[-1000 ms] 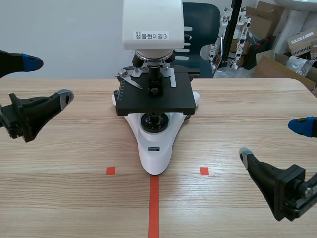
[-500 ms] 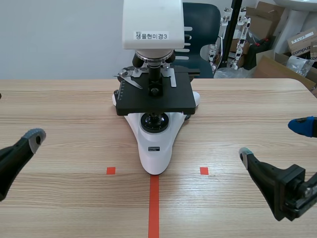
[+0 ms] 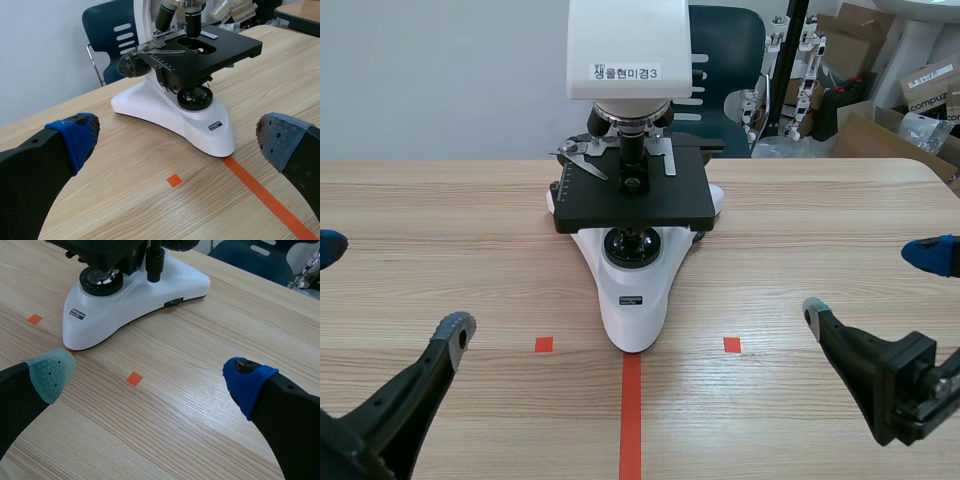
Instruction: Point at the stage clip
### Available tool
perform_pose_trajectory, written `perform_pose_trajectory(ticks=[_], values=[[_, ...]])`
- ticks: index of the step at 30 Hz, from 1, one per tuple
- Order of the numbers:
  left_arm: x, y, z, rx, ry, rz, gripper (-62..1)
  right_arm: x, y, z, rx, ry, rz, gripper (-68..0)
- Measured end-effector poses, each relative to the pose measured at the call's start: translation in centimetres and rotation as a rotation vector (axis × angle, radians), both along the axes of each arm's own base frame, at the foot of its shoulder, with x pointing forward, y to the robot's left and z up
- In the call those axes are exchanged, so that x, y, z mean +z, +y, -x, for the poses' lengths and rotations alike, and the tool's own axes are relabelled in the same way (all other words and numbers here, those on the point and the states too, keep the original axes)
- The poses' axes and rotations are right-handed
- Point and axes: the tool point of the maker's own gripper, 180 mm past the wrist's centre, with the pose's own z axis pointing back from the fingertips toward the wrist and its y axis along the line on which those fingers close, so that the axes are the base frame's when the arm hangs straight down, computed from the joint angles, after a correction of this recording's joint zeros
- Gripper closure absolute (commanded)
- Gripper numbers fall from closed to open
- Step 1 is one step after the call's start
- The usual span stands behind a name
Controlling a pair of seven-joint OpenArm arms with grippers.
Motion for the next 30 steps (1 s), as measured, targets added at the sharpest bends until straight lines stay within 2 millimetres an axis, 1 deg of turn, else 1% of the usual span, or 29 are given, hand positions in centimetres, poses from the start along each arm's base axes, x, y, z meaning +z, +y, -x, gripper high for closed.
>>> perform_pose_trajectory(ticks=[2,5,7,15,30], values=[[-0.1,-0.1,0.4,0.003,0.015,0.005,-62.3,0.0,0.0,0.0,0.0,0.0,0.0,-67.9],[-1.3,0.6,1.0,0.055,0.068,-0.017,-62.3,0.0,0.0,0.0,0.0,0.0,0.0,-67.9],[-1.7,0.8,1.2,0.064,0.085,-0.025,-62.3,0.0,0.0,0.0,0.0,0.0,0.0,-67.9],[-2.1,0.9,1.3,0.061,0.103,-0.033,-62.3,0.0,0.0,0.0,0.0,0.0,0.0,-67.9],[-2.1,0.9,1.3,0.061,0.102,-0.032,-62.3,0.0,0.0,0.0,0.0,0.0,0.0,-67.9]])
